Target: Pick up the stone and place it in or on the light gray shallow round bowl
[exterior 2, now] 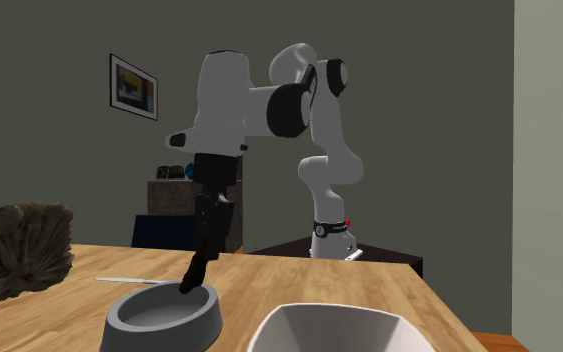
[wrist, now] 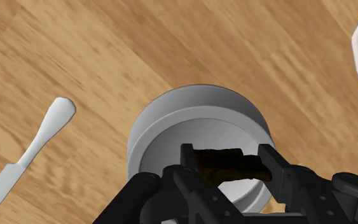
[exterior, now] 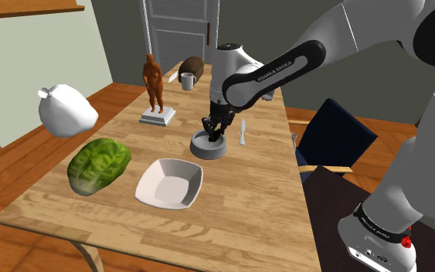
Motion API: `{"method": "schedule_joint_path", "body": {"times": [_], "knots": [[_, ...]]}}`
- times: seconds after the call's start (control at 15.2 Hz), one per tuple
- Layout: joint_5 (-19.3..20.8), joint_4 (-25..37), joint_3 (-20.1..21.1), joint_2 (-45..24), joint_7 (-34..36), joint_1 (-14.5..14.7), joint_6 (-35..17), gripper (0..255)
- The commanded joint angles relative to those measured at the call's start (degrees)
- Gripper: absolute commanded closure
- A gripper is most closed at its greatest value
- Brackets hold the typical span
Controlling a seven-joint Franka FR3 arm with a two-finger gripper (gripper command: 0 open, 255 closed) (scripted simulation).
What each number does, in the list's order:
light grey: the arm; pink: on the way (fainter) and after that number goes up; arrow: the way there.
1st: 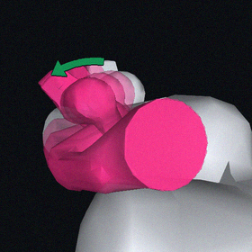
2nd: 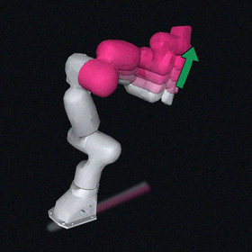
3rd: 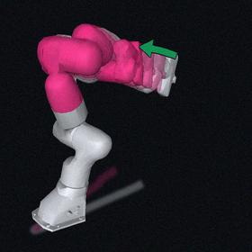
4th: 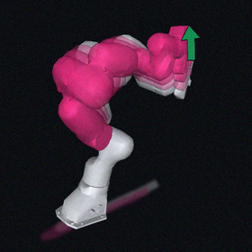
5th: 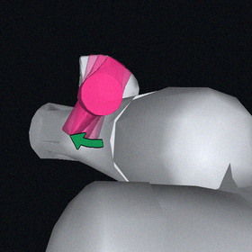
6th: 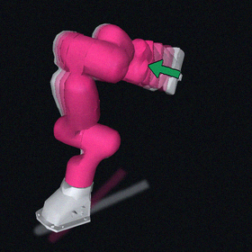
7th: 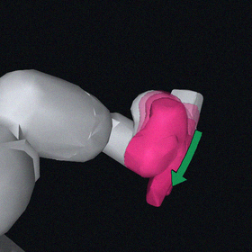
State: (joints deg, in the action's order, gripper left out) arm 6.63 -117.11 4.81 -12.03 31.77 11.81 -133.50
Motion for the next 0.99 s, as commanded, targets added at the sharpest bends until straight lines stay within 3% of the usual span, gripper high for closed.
{"method": "schedule_joint_path", "body": {"times": [0.0,0.79,0.92], "knots": [[-0.3,0.5,0.1,1.0,-0.3,-0.1,1.5,255],[-1.3,4.6,0.3,4.8,-1.4,-0.1,9.4,255],[-1.4,10.1,-0.2,2.3,-2.7,-0.7,12.3,255]]}}
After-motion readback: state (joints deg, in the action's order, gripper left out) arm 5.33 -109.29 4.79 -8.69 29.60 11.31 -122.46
